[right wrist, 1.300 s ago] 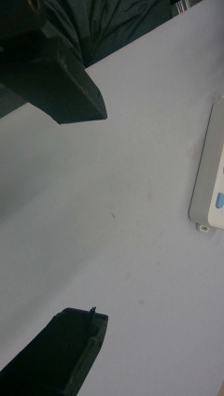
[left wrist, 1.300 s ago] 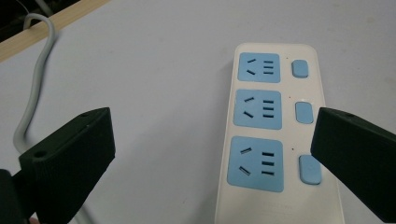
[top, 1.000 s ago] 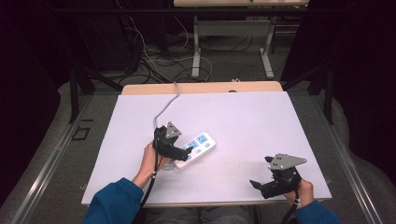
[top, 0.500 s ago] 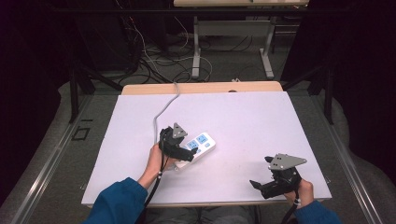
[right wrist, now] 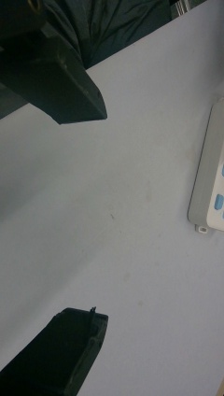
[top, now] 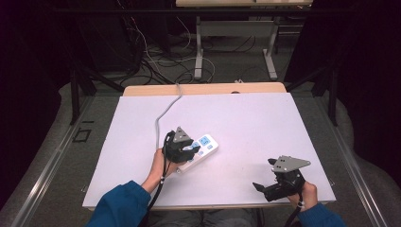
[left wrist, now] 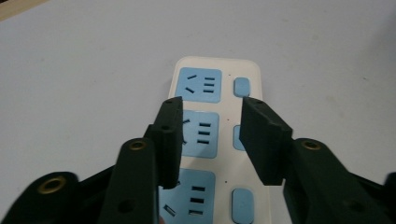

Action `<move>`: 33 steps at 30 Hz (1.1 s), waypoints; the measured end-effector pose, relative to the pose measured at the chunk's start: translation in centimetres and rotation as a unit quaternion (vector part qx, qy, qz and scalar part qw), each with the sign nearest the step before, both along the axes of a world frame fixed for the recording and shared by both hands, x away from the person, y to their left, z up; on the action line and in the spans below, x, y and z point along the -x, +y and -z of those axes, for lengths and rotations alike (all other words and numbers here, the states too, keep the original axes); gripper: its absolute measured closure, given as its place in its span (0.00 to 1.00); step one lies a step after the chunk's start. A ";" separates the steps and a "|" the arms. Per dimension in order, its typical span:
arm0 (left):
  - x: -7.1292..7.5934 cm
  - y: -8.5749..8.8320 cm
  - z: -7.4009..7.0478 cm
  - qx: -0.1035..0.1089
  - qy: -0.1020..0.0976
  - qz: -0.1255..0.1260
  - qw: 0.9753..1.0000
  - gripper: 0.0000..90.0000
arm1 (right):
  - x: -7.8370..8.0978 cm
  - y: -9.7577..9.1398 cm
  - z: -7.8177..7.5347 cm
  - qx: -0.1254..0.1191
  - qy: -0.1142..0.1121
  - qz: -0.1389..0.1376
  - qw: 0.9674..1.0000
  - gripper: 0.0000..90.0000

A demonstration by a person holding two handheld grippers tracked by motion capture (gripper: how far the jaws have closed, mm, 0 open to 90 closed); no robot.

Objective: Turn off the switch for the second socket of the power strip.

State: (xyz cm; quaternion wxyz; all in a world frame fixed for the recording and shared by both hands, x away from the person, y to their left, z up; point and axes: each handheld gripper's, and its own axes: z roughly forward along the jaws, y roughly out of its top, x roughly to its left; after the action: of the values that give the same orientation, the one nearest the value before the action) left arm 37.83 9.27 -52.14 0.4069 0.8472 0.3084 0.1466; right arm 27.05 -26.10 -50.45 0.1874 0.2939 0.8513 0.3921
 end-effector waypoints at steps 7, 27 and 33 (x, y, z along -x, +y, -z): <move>0.3 -0.2 0.3 0.015 -0.008 0.021 1.000 1.00 | 0.1 0.1 0.0 -0.003 0.002 0.006 1.000 0.03; 0.0 -1.6 2.0 -0.008 0.000 0.037 0.999 1.00 | 0.0 0.0 0.0 -0.002 0.001 0.002 1.000 0.03; -0.3 -1.4 2.0 -0.005 0.001 0.042 0.999 1.00 | 0.1 0.1 0.0 0.000 0.002 0.005 1.000 0.03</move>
State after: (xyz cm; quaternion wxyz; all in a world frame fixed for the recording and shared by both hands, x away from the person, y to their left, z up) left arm 38.10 7.84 -54.19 0.4081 0.8615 0.2726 0.1303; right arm 26.95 -26.05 -50.45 0.1875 0.2988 0.8501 0.3910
